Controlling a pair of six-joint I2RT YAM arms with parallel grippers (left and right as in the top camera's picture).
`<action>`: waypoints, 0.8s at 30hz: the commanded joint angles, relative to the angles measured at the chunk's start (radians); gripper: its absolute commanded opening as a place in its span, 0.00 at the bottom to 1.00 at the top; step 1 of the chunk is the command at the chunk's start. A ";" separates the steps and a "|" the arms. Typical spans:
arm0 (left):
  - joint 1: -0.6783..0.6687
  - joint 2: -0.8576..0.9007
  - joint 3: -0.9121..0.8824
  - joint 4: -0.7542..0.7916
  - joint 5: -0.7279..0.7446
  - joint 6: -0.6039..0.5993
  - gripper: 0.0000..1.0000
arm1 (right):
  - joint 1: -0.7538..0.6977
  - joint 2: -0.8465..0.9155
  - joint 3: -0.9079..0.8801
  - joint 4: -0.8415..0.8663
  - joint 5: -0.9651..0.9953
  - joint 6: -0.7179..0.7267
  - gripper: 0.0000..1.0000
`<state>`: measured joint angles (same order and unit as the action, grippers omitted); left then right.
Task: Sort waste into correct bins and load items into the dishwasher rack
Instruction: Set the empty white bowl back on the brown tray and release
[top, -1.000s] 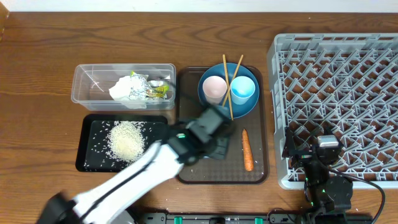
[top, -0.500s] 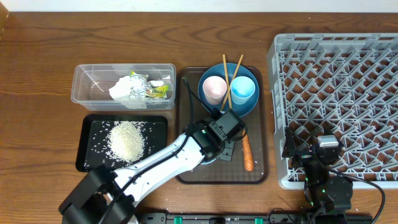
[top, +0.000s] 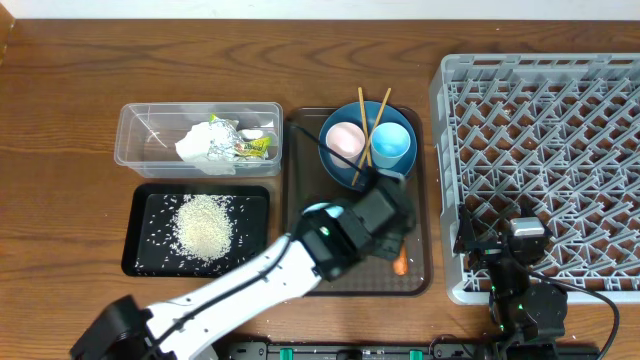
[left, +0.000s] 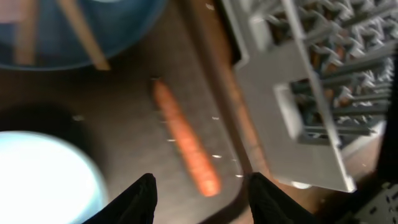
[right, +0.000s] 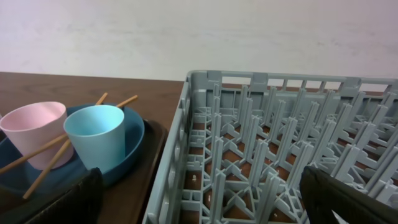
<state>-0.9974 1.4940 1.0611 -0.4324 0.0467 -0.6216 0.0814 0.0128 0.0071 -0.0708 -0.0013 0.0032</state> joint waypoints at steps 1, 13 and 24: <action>-0.038 0.076 0.018 0.035 -0.061 -0.074 0.50 | -0.018 -0.002 -0.002 -0.004 -0.003 -0.005 0.99; -0.084 0.325 0.018 0.145 -0.056 -0.100 0.51 | -0.018 -0.002 -0.002 -0.004 -0.003 -0.005 0.99; -0.104 0.397 0.018 0.162 -0.059 -0.103 0.33 | -0.018 -0.002 -0.002 -0.004 -0.003 -0.005 0.99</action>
<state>-1.0924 1.8648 1.0622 -0.2680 0.0071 -0.7193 0.0814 0.0128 0.0071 -0.0704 -0.0013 0.0032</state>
